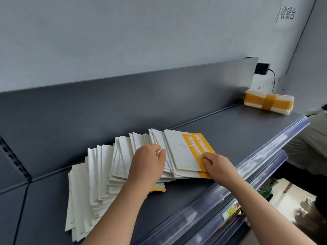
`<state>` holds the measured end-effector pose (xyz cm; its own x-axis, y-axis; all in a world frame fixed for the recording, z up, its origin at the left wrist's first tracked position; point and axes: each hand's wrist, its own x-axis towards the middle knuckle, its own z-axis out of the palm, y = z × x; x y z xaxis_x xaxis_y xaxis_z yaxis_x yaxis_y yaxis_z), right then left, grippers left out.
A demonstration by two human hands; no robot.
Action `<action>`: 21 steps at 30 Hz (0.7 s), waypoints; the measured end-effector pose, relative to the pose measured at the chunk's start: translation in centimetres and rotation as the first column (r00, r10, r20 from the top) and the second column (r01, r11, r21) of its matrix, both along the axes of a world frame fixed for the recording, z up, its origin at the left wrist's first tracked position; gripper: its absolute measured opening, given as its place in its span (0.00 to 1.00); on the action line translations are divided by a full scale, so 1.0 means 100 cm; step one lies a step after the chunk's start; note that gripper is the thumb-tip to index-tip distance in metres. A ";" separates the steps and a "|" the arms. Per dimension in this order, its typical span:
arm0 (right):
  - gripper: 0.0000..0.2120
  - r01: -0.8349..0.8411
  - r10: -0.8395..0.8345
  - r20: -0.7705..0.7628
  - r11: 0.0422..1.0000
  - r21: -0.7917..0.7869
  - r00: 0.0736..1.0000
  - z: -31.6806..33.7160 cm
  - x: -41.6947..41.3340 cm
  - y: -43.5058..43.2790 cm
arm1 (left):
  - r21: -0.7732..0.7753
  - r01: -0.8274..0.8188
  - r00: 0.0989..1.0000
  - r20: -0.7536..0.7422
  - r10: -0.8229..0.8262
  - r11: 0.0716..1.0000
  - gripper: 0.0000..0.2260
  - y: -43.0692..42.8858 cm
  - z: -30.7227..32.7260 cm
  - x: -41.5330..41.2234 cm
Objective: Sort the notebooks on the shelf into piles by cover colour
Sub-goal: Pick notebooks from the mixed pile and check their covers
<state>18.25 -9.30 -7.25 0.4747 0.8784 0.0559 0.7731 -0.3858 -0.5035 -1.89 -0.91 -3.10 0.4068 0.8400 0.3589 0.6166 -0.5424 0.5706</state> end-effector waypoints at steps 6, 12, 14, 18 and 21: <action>0.16 -0.307 0.312 -0.041 0.947 0.096 0.949 -0.002 0.010 0.003 | -0.067 -0.241 0.968 -0.083 0.236 0.968 0.17 -0.002 0.001 0.023; 0.14 -0.294 0.304 -0.076 0.948 0.120 0.950 0.002 0.033 0.004 | -0.145 -0.376 0.927 -0.073 0.369 0.915 0.06 -0.007 0.005 0.027; 0.13 -0.297 0.302 -0.029 0.949 0.104 0.953 -0.001 0.039 0.008 | -0.152 -0.399 0.916 -0.028 0.400 0.904 0.05 -0.010 0.005 0.026; 0.16 -0.424 0.427 -0.016 0.901 0.090 0.904 -0.006 0.032 0.012 | -0.178 -0.421 0.902 0.024 0.432 0.889 0.05 -0.018 0.006 0.027; 0.18 -0.482 0.494 -0.095 0.867 0.125 0.864 -0.003 0.021 0.014 | -0.194 -0.433 0.895 0.023 0.445 0.880 0.06 -0.024 0.008 0.026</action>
